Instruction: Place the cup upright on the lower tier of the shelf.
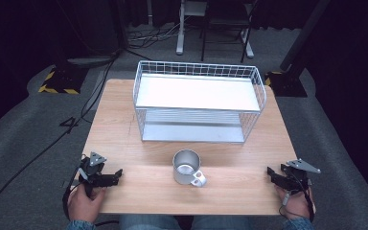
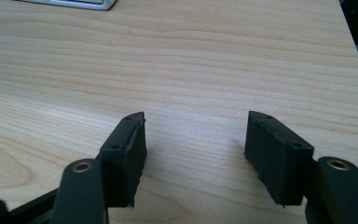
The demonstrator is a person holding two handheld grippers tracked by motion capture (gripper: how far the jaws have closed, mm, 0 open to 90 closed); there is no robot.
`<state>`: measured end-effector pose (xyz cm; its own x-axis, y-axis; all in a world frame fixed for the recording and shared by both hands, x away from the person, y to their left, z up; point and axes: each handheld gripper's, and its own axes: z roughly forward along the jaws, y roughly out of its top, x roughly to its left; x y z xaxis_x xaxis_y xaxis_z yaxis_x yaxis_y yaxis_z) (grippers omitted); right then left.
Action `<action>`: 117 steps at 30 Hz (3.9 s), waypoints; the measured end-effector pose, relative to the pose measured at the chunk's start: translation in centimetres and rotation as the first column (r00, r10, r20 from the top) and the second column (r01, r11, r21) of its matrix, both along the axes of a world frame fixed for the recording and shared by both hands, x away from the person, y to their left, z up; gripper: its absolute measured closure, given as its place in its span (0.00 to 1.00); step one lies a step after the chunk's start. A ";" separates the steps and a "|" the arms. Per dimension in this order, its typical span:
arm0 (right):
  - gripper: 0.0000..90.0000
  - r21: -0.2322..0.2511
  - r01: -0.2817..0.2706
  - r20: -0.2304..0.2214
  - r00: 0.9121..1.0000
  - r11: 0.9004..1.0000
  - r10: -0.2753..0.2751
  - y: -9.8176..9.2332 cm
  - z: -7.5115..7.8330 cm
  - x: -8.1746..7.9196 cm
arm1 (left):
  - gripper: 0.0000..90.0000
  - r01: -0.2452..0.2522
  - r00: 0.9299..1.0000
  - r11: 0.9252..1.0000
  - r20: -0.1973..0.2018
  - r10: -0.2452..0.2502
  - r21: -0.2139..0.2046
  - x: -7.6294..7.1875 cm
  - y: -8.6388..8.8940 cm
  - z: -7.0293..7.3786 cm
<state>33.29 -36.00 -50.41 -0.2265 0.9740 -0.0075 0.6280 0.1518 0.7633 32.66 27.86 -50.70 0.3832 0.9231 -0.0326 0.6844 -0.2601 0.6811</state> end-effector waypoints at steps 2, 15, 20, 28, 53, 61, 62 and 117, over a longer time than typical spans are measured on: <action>0.43 0.001 -0.001 0.000 1.000 1.000 0.001 0.0 0.0 0.0 | 0.06 0.000 1.000 1.000 0.000 0.000 0.000 0.0 0.0 0.0; 0.44 0.001 -0.002 0.000 1.000 1.000 0.002 0.0 0.0 0.0 | 0.06 0.000 1.000 1.000 0.000 0.000 0.000 0.0 0.0 0.0; 0.46 0.004 0.006 0.002 1.000 1.000 -0.006 0.0 0.0 0.0 | 0.06 0.000 1.000 1.000 0.000 0.000 0.001 0.0 0.0 0.0; 0.49 0.005 -0.008 -0.013 1.000 1.000 0.008 0.2 0.4 -0.1 | 0.06 -0.001 1.000 1.000 -0.001 0.001 0.001 0.0 0.0 0.0; 0.53 0.073 -0.148 0.093 0.986 0.986 0.141 3.9 6.9 -2.8 | 0.06 0.000 1.000 1.000 0.000 0.000 0.000 0.0 0.0 0.0; 0.53 0.094 -0.268 0.110 0.960 0.959 0.257 7.2 8.2 -3.9 | 0.06 0.000 1.000 1.000 -0.001 0.000 0.000 0.0 0.0 0.0; 0.53 0.096 -0.283 0.112 0.956 0.954 0.272 7.7 8.3 -4.0 | 0.06 0.000 1.000 1.000 0.000 0.000 0.000 0.0 0.0 0.0; 0.72 0.156 -0.581 -0.047 0.804 0.799 0.593 22.1 5.5 -2.9 | 0.06 0.000 1.000 1.000 0.000 0.000 0.000 0.0 0.0 0.0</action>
